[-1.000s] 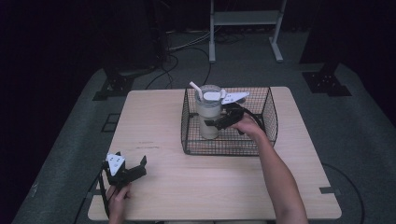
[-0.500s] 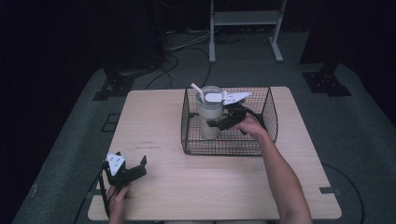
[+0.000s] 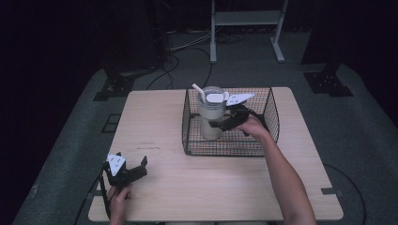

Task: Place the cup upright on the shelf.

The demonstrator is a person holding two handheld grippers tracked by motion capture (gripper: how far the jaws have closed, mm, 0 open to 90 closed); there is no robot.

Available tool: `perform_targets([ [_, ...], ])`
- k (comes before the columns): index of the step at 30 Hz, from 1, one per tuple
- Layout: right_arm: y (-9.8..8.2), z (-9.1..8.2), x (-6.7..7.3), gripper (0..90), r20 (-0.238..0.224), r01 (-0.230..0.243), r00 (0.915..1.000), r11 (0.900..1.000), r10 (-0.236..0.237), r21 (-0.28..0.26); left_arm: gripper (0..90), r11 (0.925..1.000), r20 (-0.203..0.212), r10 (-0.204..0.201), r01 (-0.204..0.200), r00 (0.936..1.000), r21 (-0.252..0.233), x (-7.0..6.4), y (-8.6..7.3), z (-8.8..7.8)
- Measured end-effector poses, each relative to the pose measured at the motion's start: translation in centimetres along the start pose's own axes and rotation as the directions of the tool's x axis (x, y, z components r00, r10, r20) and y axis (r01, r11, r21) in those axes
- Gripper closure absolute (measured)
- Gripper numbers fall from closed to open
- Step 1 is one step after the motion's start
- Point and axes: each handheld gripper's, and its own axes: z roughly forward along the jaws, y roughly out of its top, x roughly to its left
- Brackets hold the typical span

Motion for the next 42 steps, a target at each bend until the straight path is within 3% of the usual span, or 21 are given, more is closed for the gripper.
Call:
perform_targets([
  [14,0.5,-1.2,0.3,8.2,0.025,0.013,0.9996,1.0,-0.013,0.007,0.0,1.0,0.004,0.003,-0.003,1.0,-0.001,0.0,0.0,0.0],
  [25,0.9,-2.3,0.6,8.2,0.04,-0.002,0.9992,1.0,0.001,0.026,0.0,1.0,0.005,0.006,-0.006,1.0,-0.001,-0.1,0.0,0.0],
  [42,1.8,-5.0,1.2,8.3,0.067,-0.021,0.9975,1.0,0.021,0.002,0.0,1.0,0.004,0.007,-0.007,1.0,-0.001,-0.1,0.0,0.0],
])
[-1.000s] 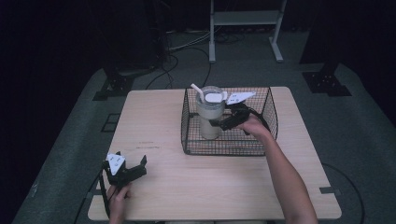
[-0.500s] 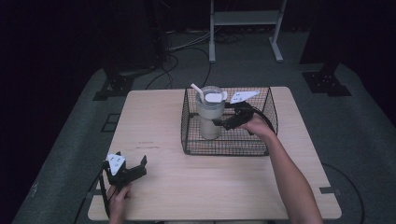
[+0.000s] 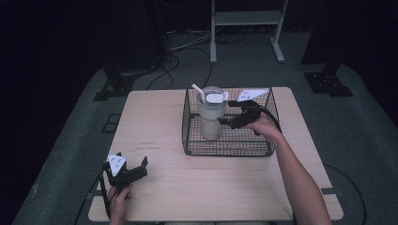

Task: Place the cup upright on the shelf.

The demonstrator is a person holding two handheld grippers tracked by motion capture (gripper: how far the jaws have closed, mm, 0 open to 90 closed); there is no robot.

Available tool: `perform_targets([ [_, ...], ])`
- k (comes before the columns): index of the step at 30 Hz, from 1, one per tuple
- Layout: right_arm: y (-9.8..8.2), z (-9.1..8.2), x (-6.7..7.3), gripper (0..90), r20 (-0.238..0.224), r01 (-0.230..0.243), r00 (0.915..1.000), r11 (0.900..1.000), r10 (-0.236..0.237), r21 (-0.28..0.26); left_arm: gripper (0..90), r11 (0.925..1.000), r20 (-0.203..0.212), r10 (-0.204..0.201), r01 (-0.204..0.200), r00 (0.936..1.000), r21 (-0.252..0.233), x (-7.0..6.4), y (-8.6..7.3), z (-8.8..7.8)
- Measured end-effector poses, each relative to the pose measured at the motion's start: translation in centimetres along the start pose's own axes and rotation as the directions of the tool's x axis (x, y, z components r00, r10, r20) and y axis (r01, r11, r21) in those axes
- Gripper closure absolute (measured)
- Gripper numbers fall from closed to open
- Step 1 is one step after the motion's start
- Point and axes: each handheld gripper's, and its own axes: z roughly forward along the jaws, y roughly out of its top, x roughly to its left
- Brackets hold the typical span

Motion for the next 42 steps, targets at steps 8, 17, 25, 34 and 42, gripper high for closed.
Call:
perform_targets([
  [8,0.4,-1.1,0.2,8.3,0.012,-0.008,0.9999,1.0,0.008,-0.006,0.0,1.0,-0.001,0.002,-0.002,1.0,-0.001,0.0,0.0,0.0],
  [17,0.7,-2.9,0.5,8.3,0.029,-0.015,0.9995,1.0,0.016,-0.013,0.0,1.0,-0.001,0.004,-0.004,1.0,0.001,-0.1,0.0,0.0],
  [25,1.0,-4.1,1.3,8.3,0.021,-0.006,0.9998,1.0,0.006,-0.022,0.0,1.0,0.0,0.005,-0.005,1.0,0.002,-0.1,0.0,0.0],
  [34,1.3,-5.3,2.2,8.3,0.013,0.018,0.9998,1.0,-0.017,-0.011,0.0,1.0,0.0,0.002,-0.002,1.0,0.0,-0.1,0.0,0.1],
  [42,0.4,-6.7,2.6,8.3,0.01,0.003,0.9999,1.0,-0.003,-0.009,0.0,1.0,0.0,0.006,-0.006,1.0,0.0,-0.1,0.0,0.1],
])
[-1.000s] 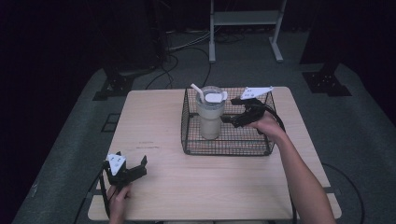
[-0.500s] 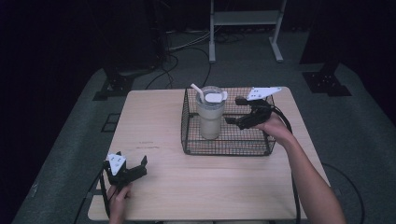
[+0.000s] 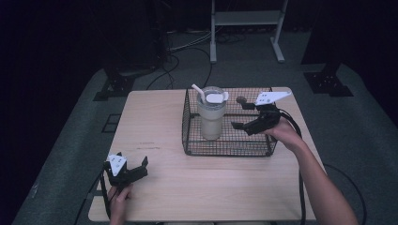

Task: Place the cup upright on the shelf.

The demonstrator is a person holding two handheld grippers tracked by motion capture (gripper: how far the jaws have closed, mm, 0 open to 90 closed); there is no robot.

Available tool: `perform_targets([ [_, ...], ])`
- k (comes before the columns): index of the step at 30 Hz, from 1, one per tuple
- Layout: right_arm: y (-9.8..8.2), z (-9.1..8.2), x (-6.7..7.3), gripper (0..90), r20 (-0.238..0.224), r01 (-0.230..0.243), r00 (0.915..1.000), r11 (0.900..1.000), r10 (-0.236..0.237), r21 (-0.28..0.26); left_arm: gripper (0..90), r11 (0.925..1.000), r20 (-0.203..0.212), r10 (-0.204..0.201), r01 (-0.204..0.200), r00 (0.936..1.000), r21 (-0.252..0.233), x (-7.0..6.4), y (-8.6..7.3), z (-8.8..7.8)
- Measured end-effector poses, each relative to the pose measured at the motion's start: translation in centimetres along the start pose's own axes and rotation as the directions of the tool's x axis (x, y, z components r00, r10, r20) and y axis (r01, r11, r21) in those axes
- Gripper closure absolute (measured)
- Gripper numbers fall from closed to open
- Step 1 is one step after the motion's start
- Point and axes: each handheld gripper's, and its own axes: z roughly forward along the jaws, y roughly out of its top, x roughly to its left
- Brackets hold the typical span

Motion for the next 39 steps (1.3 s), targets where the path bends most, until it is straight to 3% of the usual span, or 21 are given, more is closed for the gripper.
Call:
perform_targets([
  [10,-1.1,-1.3,0.7,8.3,-0.012,0.001,0.9999,1.0,-0.001,-0.006,0.0,1.0,-0.001,0.005,-0.005,1.0,0.003,0.0,0.0,0.0],
  [28,-3.2,-2.0,2.8,8.3,-0.062,0.023,0.9978,1.0,-0.022,0.016,0.0,1.0,-0.002,0.007,-0.007,1.0,0.001,-0.1,0.0,0.0],
  [39,-4.8,-3.0,3.7,8.3,-0.066,0.022,0.9976,1.0,-0.021,0.017,0.0,0.9999,-0.002,0.011,-0.011,0.9999,0.005,-0.1,0.0,0.0],
])
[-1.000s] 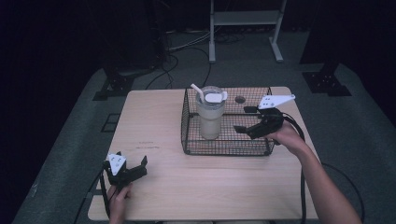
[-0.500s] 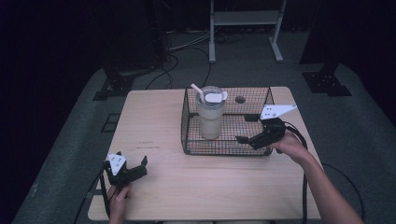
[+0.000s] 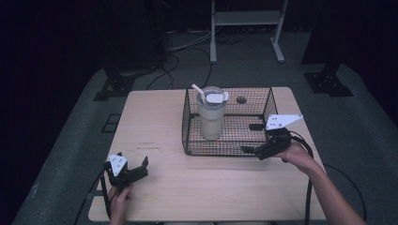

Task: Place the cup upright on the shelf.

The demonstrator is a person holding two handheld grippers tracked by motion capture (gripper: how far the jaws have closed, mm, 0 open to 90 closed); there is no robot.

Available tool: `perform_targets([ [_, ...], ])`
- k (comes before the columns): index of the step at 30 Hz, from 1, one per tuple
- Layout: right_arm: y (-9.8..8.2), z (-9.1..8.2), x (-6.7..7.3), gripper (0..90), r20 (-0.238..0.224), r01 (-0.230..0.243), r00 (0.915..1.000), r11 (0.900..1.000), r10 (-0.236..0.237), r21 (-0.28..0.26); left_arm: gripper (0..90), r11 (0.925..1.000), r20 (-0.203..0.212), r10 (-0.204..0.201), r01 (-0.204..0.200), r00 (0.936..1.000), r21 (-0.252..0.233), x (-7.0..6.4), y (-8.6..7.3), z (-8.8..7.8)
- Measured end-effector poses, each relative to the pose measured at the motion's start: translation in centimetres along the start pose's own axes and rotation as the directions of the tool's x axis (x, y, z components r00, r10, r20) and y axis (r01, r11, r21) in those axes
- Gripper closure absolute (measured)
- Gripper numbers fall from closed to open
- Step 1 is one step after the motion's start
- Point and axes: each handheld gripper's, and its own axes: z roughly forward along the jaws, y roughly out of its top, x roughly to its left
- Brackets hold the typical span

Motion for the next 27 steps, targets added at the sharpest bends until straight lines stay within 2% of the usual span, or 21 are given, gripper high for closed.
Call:
perform_targets([
  [12,-1.5,-0.8,0.9,8.3,-0.009,-0.007,0.9999,1.0,0.008,0.009,0.0,1.0,0.0,0.001,-0.001,1.0,-0.001,0.0,0.0,0.0],
  [13,-1.8,-0.9,1.1,8.3,0.001,0.004,1.0,1.0,-0.004,-0.002,0.0,1.0,0.0,0.0,0.0,1.0,-0.001,0.0,0.0,0.0],
  [27,-3.9,-1.5,1.6,8.3,0.002,-0.033,0.9995,0.999,0.033,-0.004,0.0,1.0,0.0,0.001,-0.001,1.0,0.003,-0.1,0.0,0.0],
])
